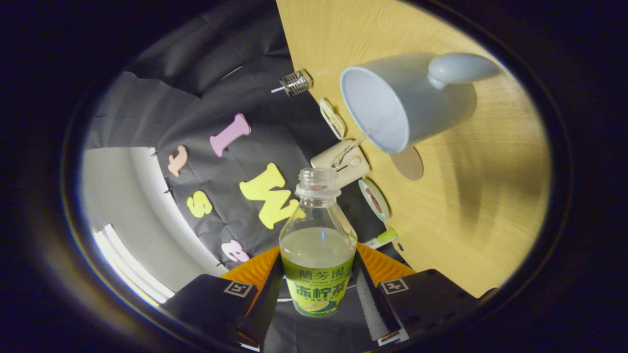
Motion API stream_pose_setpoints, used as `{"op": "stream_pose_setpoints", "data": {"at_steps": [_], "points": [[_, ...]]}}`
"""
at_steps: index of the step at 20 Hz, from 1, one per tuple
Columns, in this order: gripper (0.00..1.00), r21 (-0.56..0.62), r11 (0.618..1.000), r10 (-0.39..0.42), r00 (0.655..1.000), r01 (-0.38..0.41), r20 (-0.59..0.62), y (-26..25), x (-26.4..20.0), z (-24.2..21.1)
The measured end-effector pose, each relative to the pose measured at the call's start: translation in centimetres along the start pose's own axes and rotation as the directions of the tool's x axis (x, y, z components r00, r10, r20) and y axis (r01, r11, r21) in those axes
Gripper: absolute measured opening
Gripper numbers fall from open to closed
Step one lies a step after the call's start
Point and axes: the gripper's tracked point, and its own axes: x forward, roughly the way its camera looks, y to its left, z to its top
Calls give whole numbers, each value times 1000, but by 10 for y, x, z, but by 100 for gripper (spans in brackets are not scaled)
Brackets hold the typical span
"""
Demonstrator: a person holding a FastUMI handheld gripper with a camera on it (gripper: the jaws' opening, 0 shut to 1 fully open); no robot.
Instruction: Take the bottle from table, then pour the juice into the cup, finally place the bottle on the coaster
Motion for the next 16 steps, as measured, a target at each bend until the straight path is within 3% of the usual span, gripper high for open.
{"op": "stream_pose_setpoints", "data": {"at_steps": [16], "points": [[79,162,985,64,997,-58,-32,34,-10,2]]}}
